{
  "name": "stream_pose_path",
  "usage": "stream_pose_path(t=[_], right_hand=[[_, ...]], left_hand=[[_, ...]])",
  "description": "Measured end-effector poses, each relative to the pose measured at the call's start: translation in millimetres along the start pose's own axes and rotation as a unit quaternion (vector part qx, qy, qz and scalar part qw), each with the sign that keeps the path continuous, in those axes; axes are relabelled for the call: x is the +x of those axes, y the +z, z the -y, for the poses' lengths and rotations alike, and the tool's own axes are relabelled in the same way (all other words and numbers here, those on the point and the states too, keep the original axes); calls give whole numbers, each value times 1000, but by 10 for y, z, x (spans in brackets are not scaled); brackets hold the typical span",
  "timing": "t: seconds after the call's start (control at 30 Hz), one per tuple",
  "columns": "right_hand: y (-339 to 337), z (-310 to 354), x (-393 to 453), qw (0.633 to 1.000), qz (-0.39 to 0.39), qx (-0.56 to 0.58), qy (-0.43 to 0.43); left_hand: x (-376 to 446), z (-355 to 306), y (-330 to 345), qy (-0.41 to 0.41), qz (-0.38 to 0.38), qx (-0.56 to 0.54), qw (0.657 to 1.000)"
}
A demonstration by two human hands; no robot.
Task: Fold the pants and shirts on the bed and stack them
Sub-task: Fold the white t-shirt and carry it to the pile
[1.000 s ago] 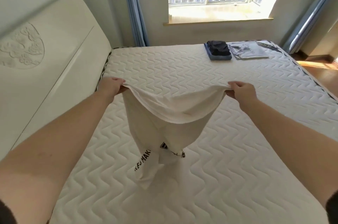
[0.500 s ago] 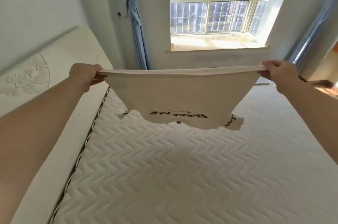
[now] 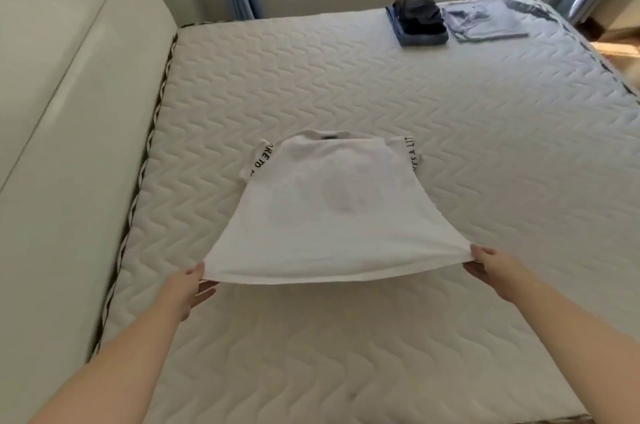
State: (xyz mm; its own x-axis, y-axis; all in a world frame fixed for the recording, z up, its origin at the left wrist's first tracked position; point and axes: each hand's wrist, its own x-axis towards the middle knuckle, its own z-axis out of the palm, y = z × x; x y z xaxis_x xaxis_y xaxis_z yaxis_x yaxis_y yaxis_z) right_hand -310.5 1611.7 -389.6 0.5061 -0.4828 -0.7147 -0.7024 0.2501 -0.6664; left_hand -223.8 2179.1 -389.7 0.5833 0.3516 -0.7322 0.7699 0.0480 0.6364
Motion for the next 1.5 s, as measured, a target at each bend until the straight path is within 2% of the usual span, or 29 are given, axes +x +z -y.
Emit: stream_pose_path(t=[0.1, 0.3, 0.43, 0.57, 0.73, 0.97, 1.07, 1.13, 1.27, 1.4, 1.5], right_hand=[[-60, -811, 58, 997, -13, -52, 63], [-126, -1907, 55, 980, -34, -163, 112], [-228, -2427, 69, 951, -69, -281, 106], [-375, -2718, 14, 921, -83, -366, 106], [-483, -3071, -58, 906, -89, -398, 114], [-510, -3249, -120, 895, -99, -413, 136], [-492, -3252, -82, 889, -102, -422, 147], [-464, -3230, -48, 884, -108, -426, 158], [-309, -3067, 71, 907, -116, -391, 106], [11, -2733, 302, 941, -105, -320, 30], [295, -2419, 554, 956, -108, -273, -16]], left_hand=[[107, 805, -95, -50, -14, 25, 998], [170, 2065, -278, -113, -41, 67, 990], [252, 2551, -377, -133, -43, 81, 987], [307, 2934, -539, -135, -66, 154, 977], [274, 3297, -713, -129, -73, 237, 960], [73, 3421, -719, -122, -62, 326, 935], [76, 3381, -695, -116, -47, 388, 913], [119, 3333, -643, -104, -53, 393, 912], [188, 3054, -351, -10, -81, 335, 939], [268, 2592, 285, 90, -7, 349, 933], [373, 2240, 942, 180, 49, 374, 909]])
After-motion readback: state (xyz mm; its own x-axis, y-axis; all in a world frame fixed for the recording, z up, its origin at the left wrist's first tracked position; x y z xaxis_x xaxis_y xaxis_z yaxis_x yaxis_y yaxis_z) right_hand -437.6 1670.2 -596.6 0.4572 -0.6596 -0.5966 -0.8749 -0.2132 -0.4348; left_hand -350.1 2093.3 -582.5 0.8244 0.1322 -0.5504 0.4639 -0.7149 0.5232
